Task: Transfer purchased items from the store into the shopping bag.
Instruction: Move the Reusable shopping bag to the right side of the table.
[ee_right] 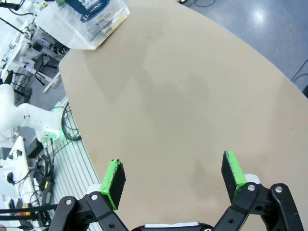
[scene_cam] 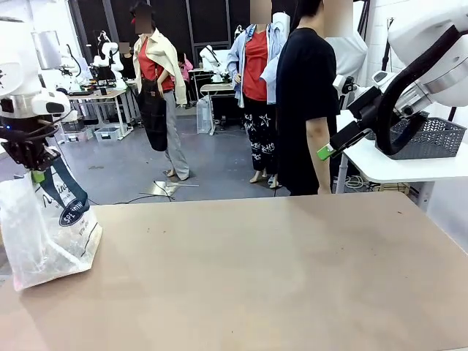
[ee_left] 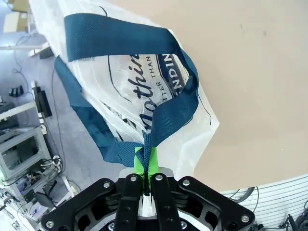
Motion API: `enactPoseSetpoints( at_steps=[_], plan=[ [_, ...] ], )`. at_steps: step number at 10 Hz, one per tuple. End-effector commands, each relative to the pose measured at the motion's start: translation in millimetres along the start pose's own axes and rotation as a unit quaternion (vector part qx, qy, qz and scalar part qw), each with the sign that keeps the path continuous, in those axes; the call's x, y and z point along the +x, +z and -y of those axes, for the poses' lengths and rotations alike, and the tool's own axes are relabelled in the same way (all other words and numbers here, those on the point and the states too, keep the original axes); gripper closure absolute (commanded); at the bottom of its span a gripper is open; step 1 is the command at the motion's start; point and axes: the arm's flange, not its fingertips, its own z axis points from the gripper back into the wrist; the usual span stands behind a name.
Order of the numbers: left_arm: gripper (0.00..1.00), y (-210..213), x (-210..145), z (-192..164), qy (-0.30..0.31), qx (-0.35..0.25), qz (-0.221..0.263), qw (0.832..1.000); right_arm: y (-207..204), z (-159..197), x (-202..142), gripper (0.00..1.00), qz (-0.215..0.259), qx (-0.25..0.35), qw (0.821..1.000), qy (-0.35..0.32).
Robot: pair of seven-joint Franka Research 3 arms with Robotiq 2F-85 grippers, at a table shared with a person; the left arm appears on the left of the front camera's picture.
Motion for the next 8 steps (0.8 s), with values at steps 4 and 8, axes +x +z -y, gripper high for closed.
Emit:
enactPoseSetpoints(
  at_steps=[4, 8],
  plan=[
    [1.0, 4.4, 6.4, -4.6, -0.006, 0.004, 0.006, 1.0, -0.8, 1.3, 3.2, 0.0, 0.006, 0.007, 1.0, -0.004],
    [0.41, 11.8, 9.4, -5.3, 0.002, -0.005, -0.003, 1.0, -0.8, 1.3, 3.2, 0.0, 0.006, 0.007, 1.0, -0.004]
  ],
)
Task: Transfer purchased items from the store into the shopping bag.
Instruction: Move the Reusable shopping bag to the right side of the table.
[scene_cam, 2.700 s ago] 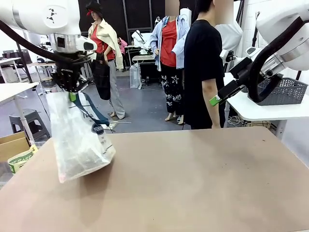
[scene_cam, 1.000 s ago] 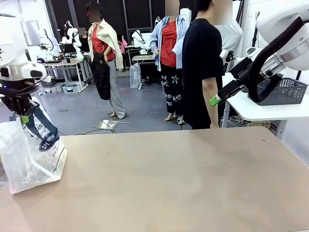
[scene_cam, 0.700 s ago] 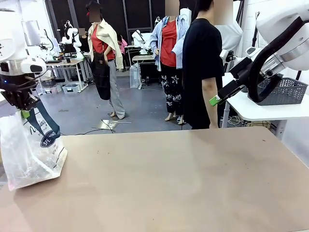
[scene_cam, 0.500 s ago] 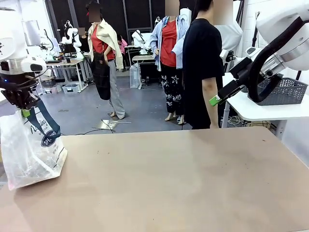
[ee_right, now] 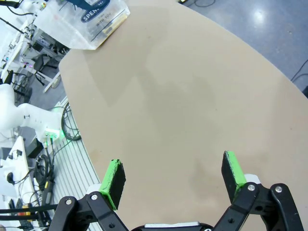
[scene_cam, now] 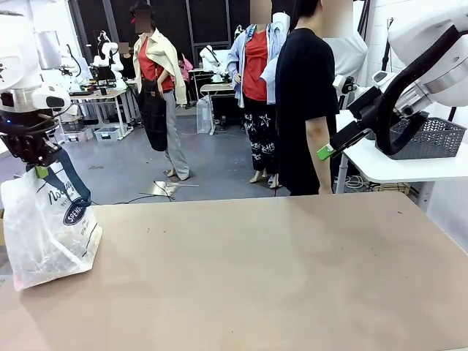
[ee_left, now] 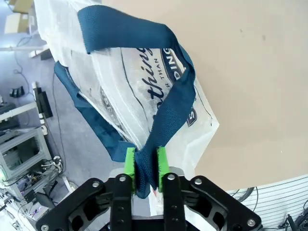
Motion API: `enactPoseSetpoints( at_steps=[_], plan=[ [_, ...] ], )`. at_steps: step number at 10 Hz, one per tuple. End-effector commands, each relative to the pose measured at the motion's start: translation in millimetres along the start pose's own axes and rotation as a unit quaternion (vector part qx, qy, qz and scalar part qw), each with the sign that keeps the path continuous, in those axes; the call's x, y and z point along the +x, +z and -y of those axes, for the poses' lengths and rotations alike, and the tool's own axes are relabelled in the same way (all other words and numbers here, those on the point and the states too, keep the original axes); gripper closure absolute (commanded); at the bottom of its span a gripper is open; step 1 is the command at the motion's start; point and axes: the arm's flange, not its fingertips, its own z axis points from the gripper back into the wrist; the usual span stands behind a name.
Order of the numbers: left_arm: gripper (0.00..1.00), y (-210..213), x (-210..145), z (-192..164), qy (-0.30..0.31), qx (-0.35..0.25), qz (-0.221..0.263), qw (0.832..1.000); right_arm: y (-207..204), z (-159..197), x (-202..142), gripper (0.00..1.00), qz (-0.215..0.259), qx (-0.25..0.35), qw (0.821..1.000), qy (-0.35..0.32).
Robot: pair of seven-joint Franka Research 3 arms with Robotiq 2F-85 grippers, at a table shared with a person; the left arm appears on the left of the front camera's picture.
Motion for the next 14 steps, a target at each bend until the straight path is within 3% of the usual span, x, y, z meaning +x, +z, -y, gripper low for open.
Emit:
enactPoseSetpoints(
  at_steps=[1, 2, 3, 12, 14],
  plan=[
    [0.22, 8.0, 7.3, -3.3, 0.006, -0.005, -0.005, 1.0, -0.8, 1.3, 3.2, 0.0, 0.006, 0.007, 1.0, -0.004],
    [0.03, 10.1, 8.1, -4.6, 0.009, -0.007, -0.007, 1.0, -0.8, 1.3, 3.2, 0.0, 0.006, 0.007, 1.0, -0.004],
    [0.0, 13.1, 9.6, -6.6, 0.006, -0.006, -0.008, 1.0, -0.8, 1.3, 3.2, 0.0, 0.006, 0.007, 1.0, -0.004],
    [0.0, 13.6, 20.7, -2.3, -0.008, 0.006, -0.028, 1.0, -0.8, 1.3, 3.2, 0.0, 0.006, 0.007, 1.0, -0.004],
    [0.0, 13.2, 15.1, -4.4, 0.002, 0.0, -0.012, 1.0, -0.8, 1.3, 3.2, 0.0, 0.006, 0.007, 1.0, -0.004]
  ],
)
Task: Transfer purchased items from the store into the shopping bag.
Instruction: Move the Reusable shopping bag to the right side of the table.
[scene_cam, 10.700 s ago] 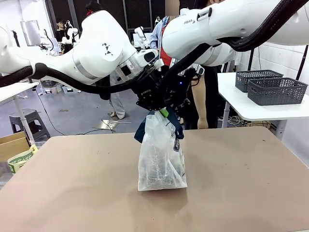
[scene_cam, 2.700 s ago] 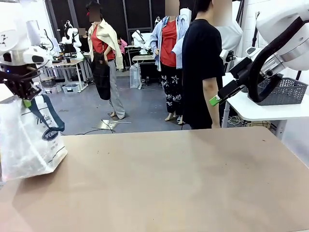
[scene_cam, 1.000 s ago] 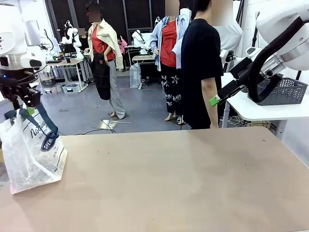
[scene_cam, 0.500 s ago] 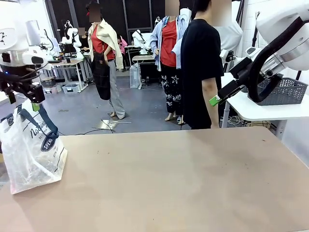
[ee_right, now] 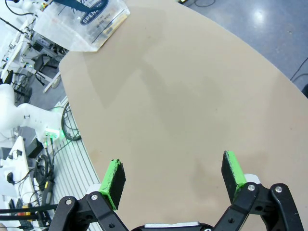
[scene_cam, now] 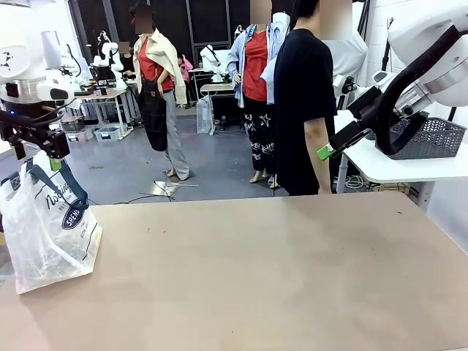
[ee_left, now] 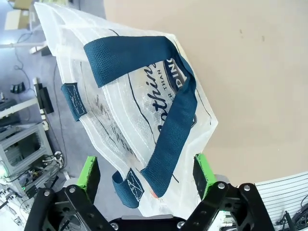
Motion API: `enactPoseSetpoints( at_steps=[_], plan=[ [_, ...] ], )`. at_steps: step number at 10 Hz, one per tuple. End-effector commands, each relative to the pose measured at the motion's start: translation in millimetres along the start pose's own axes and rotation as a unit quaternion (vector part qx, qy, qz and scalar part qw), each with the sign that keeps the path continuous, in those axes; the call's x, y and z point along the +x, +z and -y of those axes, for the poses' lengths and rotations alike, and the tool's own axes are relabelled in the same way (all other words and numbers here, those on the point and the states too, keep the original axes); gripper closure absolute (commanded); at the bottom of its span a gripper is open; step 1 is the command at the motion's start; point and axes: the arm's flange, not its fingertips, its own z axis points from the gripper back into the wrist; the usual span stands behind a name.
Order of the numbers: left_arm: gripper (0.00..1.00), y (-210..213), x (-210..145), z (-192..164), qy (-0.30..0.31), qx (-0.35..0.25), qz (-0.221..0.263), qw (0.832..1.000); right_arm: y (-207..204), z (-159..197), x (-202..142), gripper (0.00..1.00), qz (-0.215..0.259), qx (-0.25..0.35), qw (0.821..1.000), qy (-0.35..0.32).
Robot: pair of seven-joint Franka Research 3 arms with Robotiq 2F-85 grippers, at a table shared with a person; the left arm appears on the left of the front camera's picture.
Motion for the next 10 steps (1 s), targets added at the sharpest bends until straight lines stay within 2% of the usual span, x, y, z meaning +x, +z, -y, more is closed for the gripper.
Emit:
enactPoseSetpoints(
  at_steps=[1, 10],
  plan=[
    [0.0, 2.7, -0.8, -1.8, 0.002, -0.001, 0.005, 1.0, -0.8, 1.3, 3.2, 0.0, 0.006, 0.007, 1.0, -0.004],
    [0.0, 2.7, -0.8, -1.8, 0.002, -0.001, 0.005, 1.0, -0.8, 1.3, 3.2, 0.0, 0.006, 0.007, 1.0, -0.004]
  ],
)
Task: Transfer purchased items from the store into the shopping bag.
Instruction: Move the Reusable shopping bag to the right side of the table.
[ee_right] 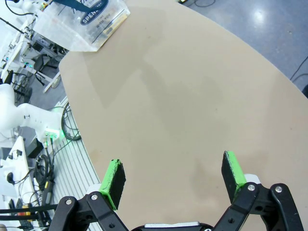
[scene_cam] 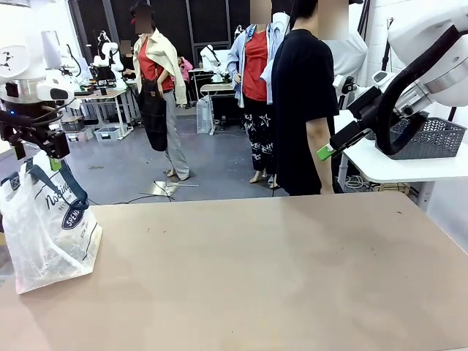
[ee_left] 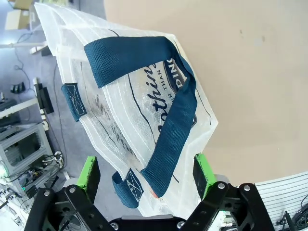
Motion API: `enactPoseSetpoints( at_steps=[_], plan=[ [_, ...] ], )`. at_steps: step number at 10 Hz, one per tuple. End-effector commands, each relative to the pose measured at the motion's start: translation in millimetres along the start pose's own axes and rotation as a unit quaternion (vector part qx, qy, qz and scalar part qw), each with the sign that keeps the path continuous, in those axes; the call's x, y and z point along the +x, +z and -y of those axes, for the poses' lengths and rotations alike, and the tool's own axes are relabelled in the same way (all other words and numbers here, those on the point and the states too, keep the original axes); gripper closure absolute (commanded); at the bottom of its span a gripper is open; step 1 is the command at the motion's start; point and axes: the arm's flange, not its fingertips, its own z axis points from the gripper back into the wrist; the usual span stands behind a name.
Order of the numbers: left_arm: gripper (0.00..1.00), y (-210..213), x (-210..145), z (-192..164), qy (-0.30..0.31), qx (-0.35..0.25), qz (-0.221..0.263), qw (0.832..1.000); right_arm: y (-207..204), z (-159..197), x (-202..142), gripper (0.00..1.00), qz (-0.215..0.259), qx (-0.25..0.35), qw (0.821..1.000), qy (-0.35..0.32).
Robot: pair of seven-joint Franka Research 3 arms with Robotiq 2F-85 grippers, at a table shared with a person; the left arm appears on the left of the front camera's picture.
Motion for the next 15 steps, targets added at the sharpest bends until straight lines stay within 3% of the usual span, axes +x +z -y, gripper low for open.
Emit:
enactPoseSetpoints(
  at_steps=[1, 3, 4, 5, 6, 7, 9, 10, 12, 13, 14, 15],
  plan=[
    [0.0, 2.4, -0.7, -1.7, 0.002, -0.001, 0.004, 1.0, -0.8, 1.3, 3.2, 0.0, 0.006, 0.007, 1.0, -0.004],
    [0.0, 0.0, 0.0, 0.0, 0.0, 0.0, 0.0, 1.0, -0.8, 1.3, 3.2, 0.0, 0.006, 0.007, 1.0, -0.004],
    [0.0, 7.9, -18.0, -8.2, -0.018, -0.021, -0.004, 1.0, -0.8, 1.3, 3.2, 0.0, 0.006, 0.007, 1.0, -0.004],
    [0.0, 22.4, -27.5, 0.9, -0.066, -0.042, 0.034, 0.996, -0.8, 1.3, 3.2, 0.0, 0.006, 0.007, 1.0, -0.004],
    [0.0, 30.2, -29.3, 7.3, -0.09, -0.073, 0.045, 0.992, -0.8, 1.3, 3.2, 0.0, 0.006, 0.007, 1.0, -0.004],
    [0.0, 34.8, -30.1, 10.9, -0.123, -0.153, 0.051, 0.979, -0.8, 1.3, 3.2, 0.0, 0.006, 0.007, 1.0, -0.004],
    [0.0, 34.3, -28.5, 24.8, -0.179, -0.257, 0.084, 0.946, -0.8, 1.3, 3.2, 0.0, 0.006, 0.007, 1.0, -0.004],
    [0.0, 31.2, -29.6, 29.5, -0.214, -0.303, 0.118, 0.921, -0.8, 1.3, 3.2, 0.0, 0.006, 0.007, 1.0, -0.004],
    [0.0, 23.3, -25.8, 47.4, -0.247, -0.349, 0.209, 0.88, -0.8, 1.3, 3.2, 0.0, 0.006, 0.007, 1.0, -0.004],
    [0.0, 19.1, -20.7, 61.1, -0.255, -0.352, 0.209, 0.876, -0.8, 1.3, 3.2, 0.0, 0.006, 0.007, 1.0, -0.004],
    [0.0, 19.1, -15.8, 76.4, -0.282, -0.366, 0.253, 0.85, -0.8, 1.3, 3.2, 0.0, 0.006, 0.007, 1.0, -0.004],
    [0.0, 19.8, -12.4, 86.0, -0.285, -0.381, 0.333, 0.814, -0.8, 1.3, 3.2, 0.0, 0.006, 0.007, 1.0, -0.004]
  ],
)
